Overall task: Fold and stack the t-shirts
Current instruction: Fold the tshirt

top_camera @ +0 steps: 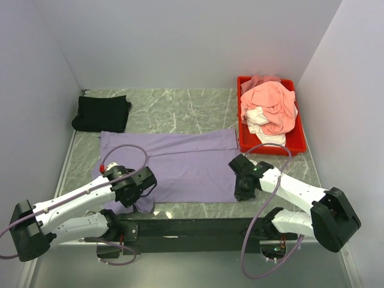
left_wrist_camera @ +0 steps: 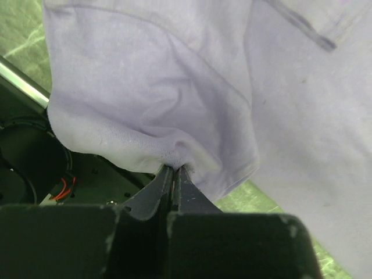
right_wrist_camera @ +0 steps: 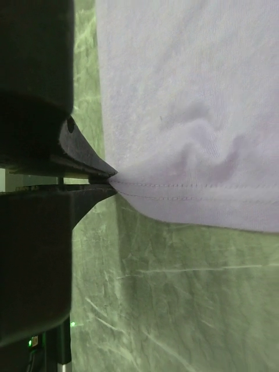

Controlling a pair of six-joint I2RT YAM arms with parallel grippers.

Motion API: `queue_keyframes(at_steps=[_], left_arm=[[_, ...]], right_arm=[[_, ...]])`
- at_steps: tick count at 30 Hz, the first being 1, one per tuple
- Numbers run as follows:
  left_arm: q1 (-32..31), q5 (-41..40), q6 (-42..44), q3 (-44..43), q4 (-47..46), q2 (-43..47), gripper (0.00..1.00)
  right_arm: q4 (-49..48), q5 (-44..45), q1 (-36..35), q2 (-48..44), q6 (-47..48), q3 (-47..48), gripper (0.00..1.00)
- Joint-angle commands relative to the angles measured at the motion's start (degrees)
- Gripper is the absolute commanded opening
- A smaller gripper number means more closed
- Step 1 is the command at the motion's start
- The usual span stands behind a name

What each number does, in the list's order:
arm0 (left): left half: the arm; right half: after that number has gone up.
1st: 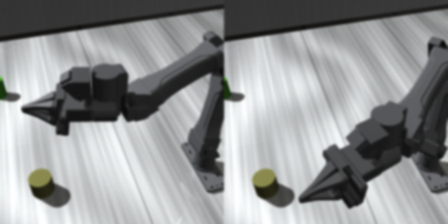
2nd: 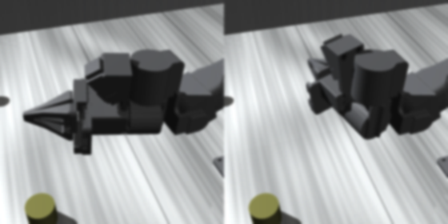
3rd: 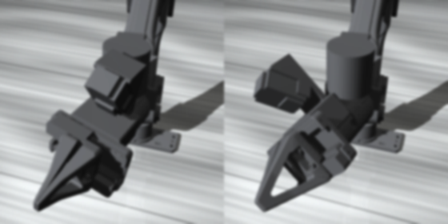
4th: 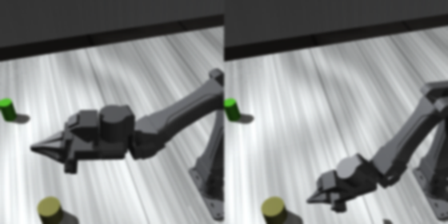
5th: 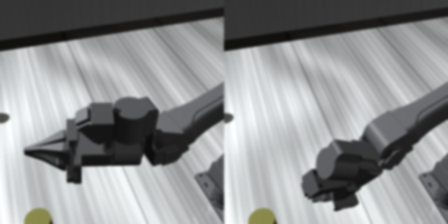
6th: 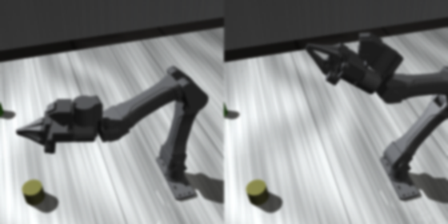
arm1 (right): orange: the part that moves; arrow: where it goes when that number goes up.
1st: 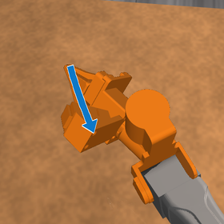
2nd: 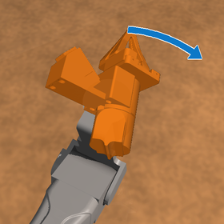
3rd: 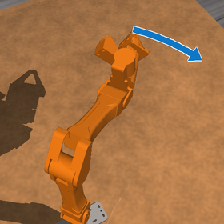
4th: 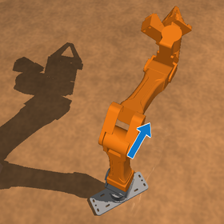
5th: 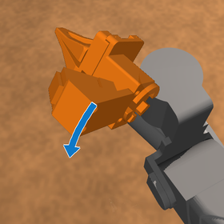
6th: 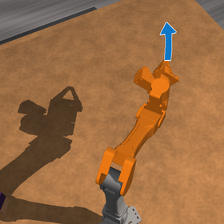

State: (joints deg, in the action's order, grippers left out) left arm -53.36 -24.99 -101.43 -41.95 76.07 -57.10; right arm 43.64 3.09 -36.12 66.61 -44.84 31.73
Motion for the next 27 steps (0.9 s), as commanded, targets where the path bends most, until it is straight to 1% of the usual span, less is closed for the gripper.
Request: queue_keyframes(at_steps=[1,2,6,7,9,11,13,20,27], left_arm=[[1.2,-4.2,0.7,-2.7,2.1,0.7,0.00],[1.6,-4.7,1.1,-2.9,1.6,0.8,0.00],[4.4,-7.6,3.7,-3.8,-0.7,1.4,0.00],[6.3,-7.7,5.0,-3.9,-2.0,1.5,0.00],[8.6,-7.4,10.2,-3.9,-6.4,1.4,0.00],[11.6,-7.4,14.6,-4.4,-8.7,0.3,0.00],[14.1,-8.0,16.6,-5.3,-10.4,-1.5,0.00],[18.1,-10.3,22.8,-9.0,-13.1,-5.6,0.00],[21.3,-12.4,28.1,-12.2,-16.3,-8.1,0.00]], right_arm=[[1.7,3.8,-0.2,0.4,2.0,4.7,0.09],[1.5,3.9,-0.3,0.9,2.4,5.3,0.07],[0.0,5.8,0.2,3.7,4.1,9.1,0.05],[-0.3,6.0,0.3,4.0,4.6,9.8,0.05],[-0.9,6.7,0.5,4.1,5.2,11.9,0.05],[-1.7,6.7,1.1,4.3,6.3,13.2,0.04],[-1.5,7.2,1.9,5.0,7.4,15.0,0.05],[-2.1,7.8,5.9,5.5,9.9,18.8,0.04],[-3.4,7.7,8.6,8.4,12.7,23.6,0.03]])
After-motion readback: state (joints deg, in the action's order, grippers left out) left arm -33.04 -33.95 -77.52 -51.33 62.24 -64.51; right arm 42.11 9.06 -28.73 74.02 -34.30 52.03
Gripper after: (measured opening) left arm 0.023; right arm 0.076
